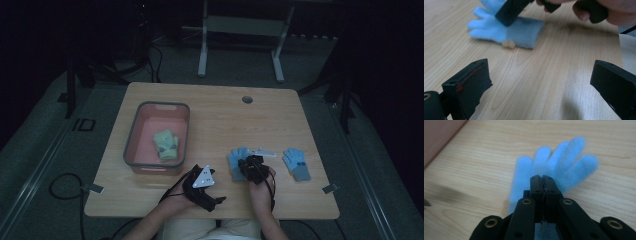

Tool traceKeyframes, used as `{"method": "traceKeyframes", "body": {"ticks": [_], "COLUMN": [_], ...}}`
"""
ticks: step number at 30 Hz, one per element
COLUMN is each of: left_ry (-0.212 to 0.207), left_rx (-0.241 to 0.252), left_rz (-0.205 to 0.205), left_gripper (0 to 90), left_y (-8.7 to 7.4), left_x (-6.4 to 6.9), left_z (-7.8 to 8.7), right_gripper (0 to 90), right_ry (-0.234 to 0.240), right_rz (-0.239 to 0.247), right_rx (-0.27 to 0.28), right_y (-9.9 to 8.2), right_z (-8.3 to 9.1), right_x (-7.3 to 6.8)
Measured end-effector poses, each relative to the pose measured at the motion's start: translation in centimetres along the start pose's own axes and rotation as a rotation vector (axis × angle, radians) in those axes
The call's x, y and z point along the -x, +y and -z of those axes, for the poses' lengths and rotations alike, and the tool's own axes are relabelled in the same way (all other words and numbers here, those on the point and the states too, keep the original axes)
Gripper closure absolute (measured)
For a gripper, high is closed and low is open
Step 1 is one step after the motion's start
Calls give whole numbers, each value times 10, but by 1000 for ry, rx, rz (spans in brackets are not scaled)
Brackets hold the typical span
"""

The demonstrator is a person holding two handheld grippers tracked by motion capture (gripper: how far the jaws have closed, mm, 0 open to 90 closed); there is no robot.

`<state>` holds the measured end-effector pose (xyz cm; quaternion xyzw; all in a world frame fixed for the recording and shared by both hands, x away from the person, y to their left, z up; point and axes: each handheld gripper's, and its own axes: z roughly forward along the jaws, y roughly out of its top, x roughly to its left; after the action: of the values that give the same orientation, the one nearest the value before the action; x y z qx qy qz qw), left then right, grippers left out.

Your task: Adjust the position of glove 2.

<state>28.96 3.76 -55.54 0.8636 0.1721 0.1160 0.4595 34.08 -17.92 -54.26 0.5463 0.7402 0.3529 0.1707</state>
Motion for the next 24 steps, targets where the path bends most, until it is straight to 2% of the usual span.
{"method": "traceKeyframes", "body": {"ticks": [2, 5, 9, 10, 14, 17, 20, 21, 22, 24], "left_ry": [-1, 0, -1, -4, -6, -7, -10, -10, -11, -11], "left_rx": [1, 2, 2, 2, 2, 3, 5, 5, 4, 5], "left_rz": [0, 1, 0, -1, -2, -4, -9, -9, -9, -8], "left_gripper": [24, 24, 24, 24, 24, 24, 24, 24, 24, 24], "left_y": [0, 0, 0, 0, -1, -1, -1, -1, -1, -1], "left_x": [0, 0, 0, 0, 0, 0, 1, 1, 1, 0], "left_z": [0, 0, 0, 0, 0, 0, 0, 0, 0, 0], "right_gripper": [846, 720, 707, 691, 671, 657, 658, 658, 657, 657], "right_ry": [0, 10, 14, 33, 45, 31, 27, 27, 38, 36], "right_rz": [-7, 7, 4, 1, 12, 56, 109, 109, 158, 185], "right_rx": [4, 19, 27, 31, 58, 80, 108, 108, 122, 132], "right_y": [-3, -5, -5, -2, 6, 14, 22, 22, 26, 28], "right_z": [-3, -4, -3, 1, 11, 21, 30, 30, 35, 41], "right_x": [1, -1, -1, 0, 1, 6, 17, 17, 29, 42]}}
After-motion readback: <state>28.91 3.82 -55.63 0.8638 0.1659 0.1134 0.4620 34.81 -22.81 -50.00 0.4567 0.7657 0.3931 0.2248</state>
